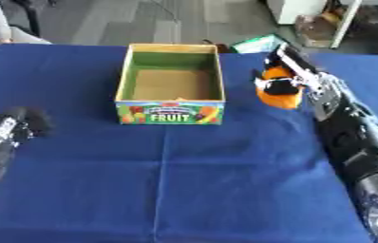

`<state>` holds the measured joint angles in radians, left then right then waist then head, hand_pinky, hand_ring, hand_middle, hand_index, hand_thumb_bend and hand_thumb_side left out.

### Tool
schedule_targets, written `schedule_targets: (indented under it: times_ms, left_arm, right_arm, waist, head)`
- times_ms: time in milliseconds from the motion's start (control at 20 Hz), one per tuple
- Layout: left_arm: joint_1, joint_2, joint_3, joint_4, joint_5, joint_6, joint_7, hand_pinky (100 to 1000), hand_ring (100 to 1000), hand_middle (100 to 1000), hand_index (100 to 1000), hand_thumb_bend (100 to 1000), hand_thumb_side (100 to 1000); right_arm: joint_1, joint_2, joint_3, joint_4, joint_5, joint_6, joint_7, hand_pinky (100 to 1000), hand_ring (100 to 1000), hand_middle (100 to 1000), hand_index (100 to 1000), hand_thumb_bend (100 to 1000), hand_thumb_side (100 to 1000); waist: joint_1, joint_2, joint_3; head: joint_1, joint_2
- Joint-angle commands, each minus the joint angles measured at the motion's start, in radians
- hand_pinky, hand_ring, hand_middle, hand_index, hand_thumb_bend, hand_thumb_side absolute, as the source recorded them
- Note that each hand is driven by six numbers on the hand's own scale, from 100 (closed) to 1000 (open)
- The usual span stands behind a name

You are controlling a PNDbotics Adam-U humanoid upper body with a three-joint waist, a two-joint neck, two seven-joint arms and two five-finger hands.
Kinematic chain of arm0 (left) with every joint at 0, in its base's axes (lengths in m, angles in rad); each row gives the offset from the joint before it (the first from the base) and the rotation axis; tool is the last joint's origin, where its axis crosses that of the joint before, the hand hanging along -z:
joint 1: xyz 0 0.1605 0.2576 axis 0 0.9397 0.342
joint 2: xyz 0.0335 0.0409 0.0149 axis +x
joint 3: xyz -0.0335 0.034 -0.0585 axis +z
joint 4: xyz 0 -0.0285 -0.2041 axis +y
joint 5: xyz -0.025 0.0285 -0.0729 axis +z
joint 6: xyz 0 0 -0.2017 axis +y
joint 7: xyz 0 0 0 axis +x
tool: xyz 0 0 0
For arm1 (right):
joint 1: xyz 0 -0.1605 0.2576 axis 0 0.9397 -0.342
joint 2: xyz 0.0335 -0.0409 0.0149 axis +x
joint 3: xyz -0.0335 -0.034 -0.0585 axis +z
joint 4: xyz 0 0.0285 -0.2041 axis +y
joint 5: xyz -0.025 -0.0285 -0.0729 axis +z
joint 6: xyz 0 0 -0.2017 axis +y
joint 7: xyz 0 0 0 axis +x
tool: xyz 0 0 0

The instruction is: Pick up objects on the table and place them in the box.

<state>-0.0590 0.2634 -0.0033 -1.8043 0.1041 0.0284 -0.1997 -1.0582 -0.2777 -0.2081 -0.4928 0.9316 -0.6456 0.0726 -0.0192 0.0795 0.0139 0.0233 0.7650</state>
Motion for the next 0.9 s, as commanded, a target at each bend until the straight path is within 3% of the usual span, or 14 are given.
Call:
schedule_targets:
  times_ms: [50, 500, 900]
  left_arm:
    - [-0.005, 0.01, 0.003, -0.018, 0.003, -0.001, -0.002, 684, 668, 614, 697, 100, 736]
    - [-0.014, 0.009, -0.005, -0.018, 0.007, -0.001, -0.01, 684, 668, 614, 697, 100, 735]
    - [-0.036, 0.008, -0.019, -0.02, 0.014, 0.001, -0.024, 685, 669, 615, 697, 100, 731]
  right_arm:
    - [-0.04, 0.004, -0.013, -0.06, -0.071, 0.034, -0.008, 241, 100, 100, 129, 100, 216]
    - [-0.077, 0.091, -0.01, -0.148, -0.216, 0.096, -0.057, 240, 100, 100, 130, 100, 259]
    - [-0.085, 0.165, 0.006, -0.183, -0.24, 0.093, -0.061, 280, 100, 100, 146, 100, 255]
  waist:
    - [0.002, -0.016, 0.003]
    - [0.004, -0.013, 0.033]
    - [0.004, -0.005, 0.087]
  head:
    - [-0.005, 0.005]
    - [-0.028, 0.005]
    - [-0.067, 0.005]
